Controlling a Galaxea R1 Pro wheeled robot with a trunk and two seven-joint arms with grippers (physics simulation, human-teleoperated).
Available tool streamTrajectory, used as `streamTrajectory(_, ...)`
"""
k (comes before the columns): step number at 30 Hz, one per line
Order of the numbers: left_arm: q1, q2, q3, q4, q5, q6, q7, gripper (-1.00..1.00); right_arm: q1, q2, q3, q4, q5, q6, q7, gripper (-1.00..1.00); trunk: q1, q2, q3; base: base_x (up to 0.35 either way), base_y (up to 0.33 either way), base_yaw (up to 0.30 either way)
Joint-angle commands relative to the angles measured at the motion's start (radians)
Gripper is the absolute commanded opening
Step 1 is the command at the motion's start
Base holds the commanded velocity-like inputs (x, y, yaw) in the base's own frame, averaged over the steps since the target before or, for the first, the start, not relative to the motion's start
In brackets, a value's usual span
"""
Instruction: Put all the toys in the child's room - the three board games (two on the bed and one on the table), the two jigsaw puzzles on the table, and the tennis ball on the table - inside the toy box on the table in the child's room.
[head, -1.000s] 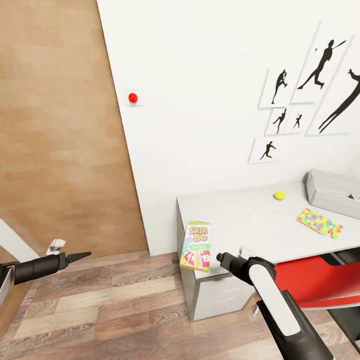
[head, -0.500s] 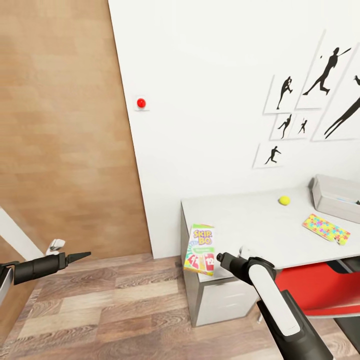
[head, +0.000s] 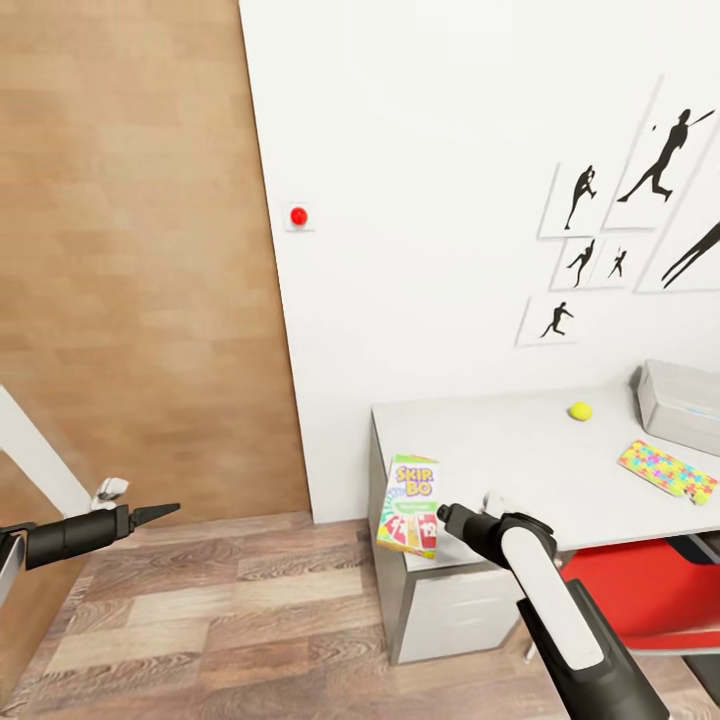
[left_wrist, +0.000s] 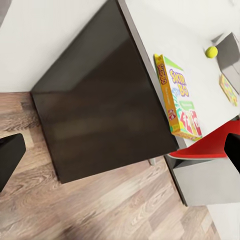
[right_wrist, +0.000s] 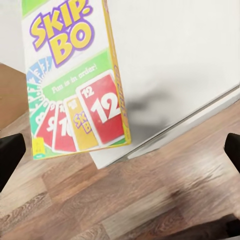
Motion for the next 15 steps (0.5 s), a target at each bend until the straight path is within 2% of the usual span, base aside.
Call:
streamTrajectory(1, -0.001, 0.000, 0.001, 0.000, 0.001, 0.010, -0.003, 1.00, -0.001, -0.001, 0.001, -0.001, -0.007, 0.004, -0.009, 1.00, 0.001, -0.002, -0.001, 0.000, 0.000, 0.089)
streamTrajectory(9, -0.001, 0.001, 0.001, 0.000, 0.002, 0.011, -0.005, 1.00, -0.001, -0.001, -0.006, 0.000, -0.007, 0.004, -0.008, 1.00, 0.001, -0.002, 0.012, 0.000, 0.000, 0.085)
streamTrajectory(15, -0.001, -0.002, -0.004, -0.001, 0.002, 0.008, -0.006, 1.00, -0.001, -0.001, -0.007, 0.000, -0.007, 0.004, -0.008, 1.00, 0.001, -0.002, 0.014, 0.000, 0.000, 0.017)
